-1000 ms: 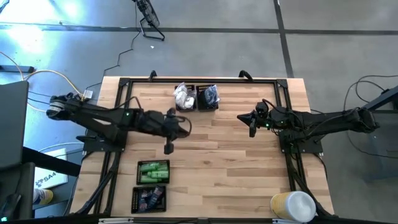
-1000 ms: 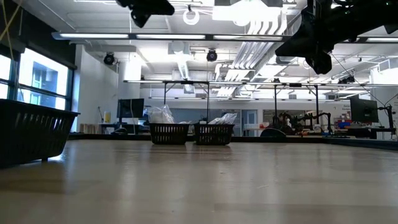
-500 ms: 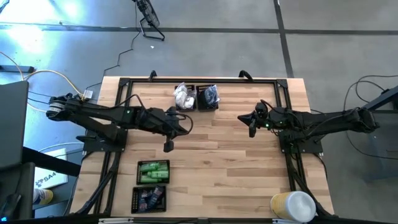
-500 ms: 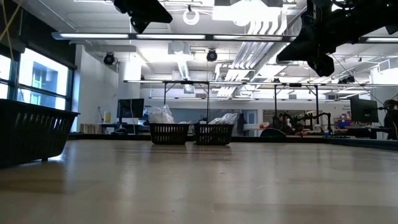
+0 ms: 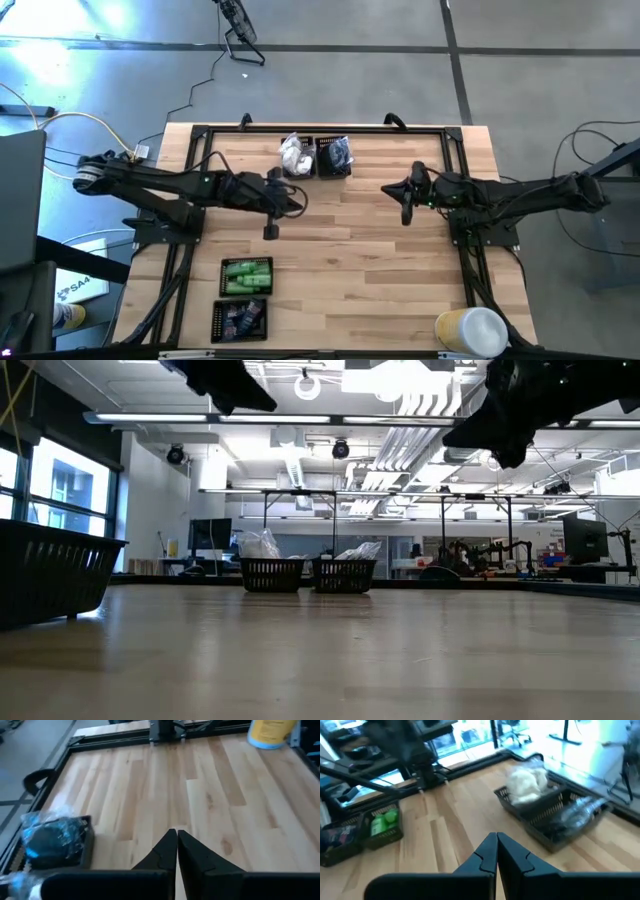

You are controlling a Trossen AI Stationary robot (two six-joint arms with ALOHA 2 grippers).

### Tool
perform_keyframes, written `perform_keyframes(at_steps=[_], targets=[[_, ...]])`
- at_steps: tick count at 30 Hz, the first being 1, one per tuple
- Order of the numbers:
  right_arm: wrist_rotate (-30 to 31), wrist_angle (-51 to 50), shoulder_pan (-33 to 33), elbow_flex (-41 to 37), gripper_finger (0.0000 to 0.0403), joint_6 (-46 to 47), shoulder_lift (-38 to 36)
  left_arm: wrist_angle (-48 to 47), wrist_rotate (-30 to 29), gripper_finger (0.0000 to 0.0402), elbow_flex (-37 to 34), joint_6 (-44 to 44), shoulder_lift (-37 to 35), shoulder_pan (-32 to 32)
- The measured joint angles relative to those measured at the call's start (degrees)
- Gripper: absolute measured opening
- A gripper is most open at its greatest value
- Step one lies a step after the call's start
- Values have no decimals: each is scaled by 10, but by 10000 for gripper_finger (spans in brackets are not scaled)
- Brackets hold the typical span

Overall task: Pick & Place Travel size toiletries
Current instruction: Return to Home Position

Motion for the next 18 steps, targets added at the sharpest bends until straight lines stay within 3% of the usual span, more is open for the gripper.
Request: perform_keyframes(at_steps=[8, 18], targets=[[-4, 21, 14, 0, 3, -66, -12, 51, 4, 10, -79, 6, -69, 8], [-8, 16, 14, 0, 3, -93, -98, 50, 4, 10, -179, 22, -253, 8]])
